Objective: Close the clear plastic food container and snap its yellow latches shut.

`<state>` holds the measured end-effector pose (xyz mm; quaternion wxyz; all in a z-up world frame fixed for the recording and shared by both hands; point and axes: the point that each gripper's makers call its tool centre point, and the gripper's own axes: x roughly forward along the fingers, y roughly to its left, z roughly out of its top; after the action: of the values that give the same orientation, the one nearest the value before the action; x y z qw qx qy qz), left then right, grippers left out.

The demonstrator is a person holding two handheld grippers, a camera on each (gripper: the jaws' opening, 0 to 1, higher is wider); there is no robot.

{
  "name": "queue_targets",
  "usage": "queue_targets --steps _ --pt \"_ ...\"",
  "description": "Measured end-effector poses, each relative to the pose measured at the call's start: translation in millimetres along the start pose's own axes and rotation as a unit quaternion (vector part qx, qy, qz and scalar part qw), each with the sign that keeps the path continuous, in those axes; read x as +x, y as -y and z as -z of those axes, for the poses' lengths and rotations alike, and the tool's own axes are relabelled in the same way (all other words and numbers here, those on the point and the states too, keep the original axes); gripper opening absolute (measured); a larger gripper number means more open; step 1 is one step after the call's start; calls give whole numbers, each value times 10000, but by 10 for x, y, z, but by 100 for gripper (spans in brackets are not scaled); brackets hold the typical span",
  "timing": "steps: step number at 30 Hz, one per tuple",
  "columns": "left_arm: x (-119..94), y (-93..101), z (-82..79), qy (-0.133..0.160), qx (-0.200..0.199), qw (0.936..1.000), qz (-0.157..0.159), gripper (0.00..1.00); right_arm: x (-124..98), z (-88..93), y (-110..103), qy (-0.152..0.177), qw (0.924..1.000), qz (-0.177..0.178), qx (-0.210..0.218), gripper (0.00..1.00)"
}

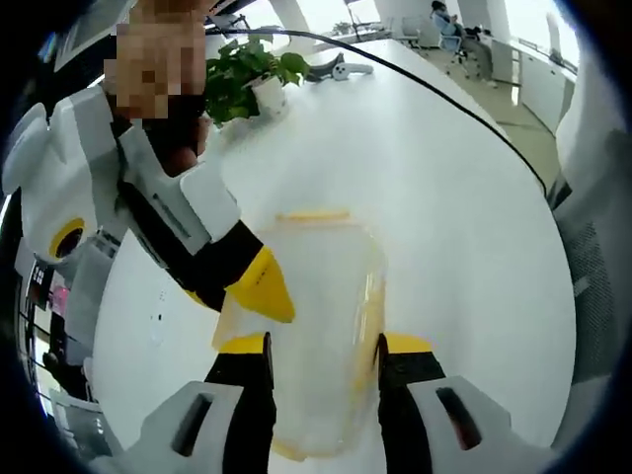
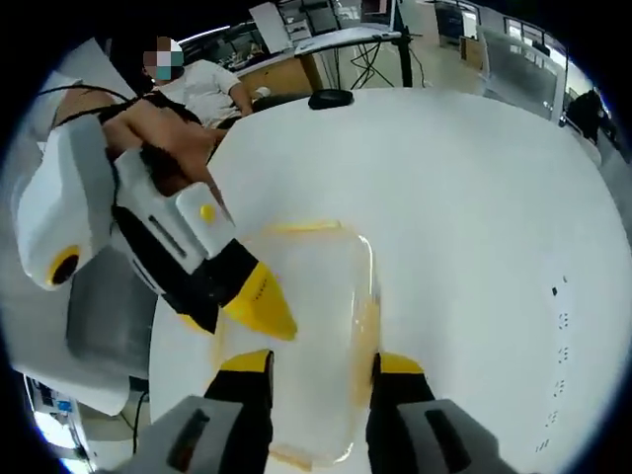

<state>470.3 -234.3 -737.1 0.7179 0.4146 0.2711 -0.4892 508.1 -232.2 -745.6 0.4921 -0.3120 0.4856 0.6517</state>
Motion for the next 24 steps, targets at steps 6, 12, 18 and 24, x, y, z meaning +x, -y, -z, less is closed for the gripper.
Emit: queue_targets --steps 6,12,18,24 --pt "12 14 4 41 -41 10000 -18 37 9 -43 -8 -137 9999 -78 -49 36" --pt "8 26 -12 71 -9 10000 -18 37 1 -83 1 -8 10000 -76 6 37" --pt "2 38 -24 88 12 10000 -27 38 5 -128 17 46 9999 -79 59 38" --pt "-4 35 -24 108 31 9999 -59 39 -19 -155 14 59 9999 71 65 40"
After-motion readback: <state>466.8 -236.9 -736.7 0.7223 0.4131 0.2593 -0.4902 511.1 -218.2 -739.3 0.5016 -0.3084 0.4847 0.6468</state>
